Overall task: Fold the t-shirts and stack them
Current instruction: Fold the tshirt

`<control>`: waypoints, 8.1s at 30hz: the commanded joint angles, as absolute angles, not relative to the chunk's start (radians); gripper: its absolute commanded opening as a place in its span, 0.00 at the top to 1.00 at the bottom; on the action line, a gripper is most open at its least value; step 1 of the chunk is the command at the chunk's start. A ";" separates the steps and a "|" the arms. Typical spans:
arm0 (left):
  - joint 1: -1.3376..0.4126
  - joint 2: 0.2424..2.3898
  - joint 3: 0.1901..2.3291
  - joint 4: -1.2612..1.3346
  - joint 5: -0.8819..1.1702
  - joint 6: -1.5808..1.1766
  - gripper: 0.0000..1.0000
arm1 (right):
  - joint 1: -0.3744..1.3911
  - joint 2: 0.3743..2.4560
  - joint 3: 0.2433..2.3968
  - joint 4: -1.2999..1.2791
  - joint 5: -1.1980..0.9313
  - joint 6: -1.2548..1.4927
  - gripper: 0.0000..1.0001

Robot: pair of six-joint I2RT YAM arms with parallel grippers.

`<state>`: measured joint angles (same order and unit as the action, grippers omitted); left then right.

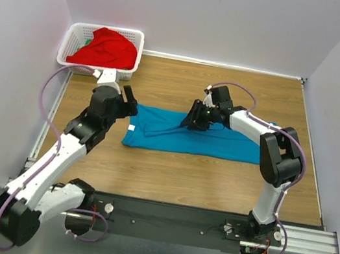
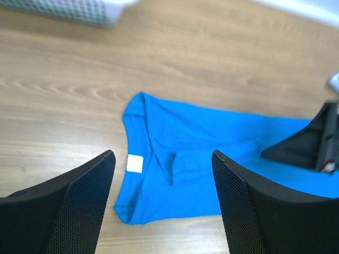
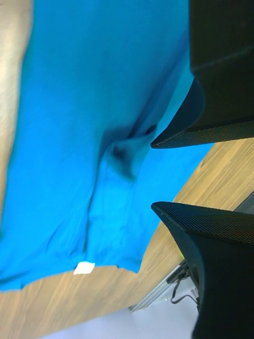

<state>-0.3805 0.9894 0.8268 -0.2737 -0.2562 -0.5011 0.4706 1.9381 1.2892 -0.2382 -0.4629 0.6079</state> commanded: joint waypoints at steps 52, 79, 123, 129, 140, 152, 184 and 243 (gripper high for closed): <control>-0.376 0.505 0.529 -0.067 -0.452 -0.344 0.10 | 0.548 2.109 1.451 -0.063 -0.367 1.006 0.48; -0.388 1.094 0.701 -0.324 -0.014 -0.586 0.29 | 0.189 1.595 0.950 -0.307 -0.189 0.494 0.48; -0.233 1.301 0.977 -0.362 -0.265 -0.410 0.41 | 0.492 1.702 1.244 -0.431 -0.518 0.410 0.48; -0.233 0.832 0.752 -0.272 -0.262 -0.373 0.28 | 0.620 2.029 1.553 -0.359 -0.685 0.394 0.48; -0.233 0.482 0.540 -0.189 -0.169 -0.407 0.24 | 0.647 2.437 1.868 -0.314 -0.753 0.411 0.48; -0.233 0.528 0.531 -0.149 -0.149 -0.380 0.24 | 0.382 2.687 2.097 -0.172 -0.646 0.613 0.48; -0.233 0.517 0.523 -0.112 -0.123 -0.388 0.24 | 0.224 1.516 0.896 -0.538 -0.129 0.417 0.66; -0.555 0.932 0.647 -0.385 0.218 -0.594 0.22 | 0.650 1.294 0.700 -0.690 -0.046 0.738 0.44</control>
<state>-0.4885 0.8673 0.6018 -0.3233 0.2073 -0.5316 0.6540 1.2934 0.7071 -0.7078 -0.0216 0.7204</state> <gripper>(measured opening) 0.801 0.573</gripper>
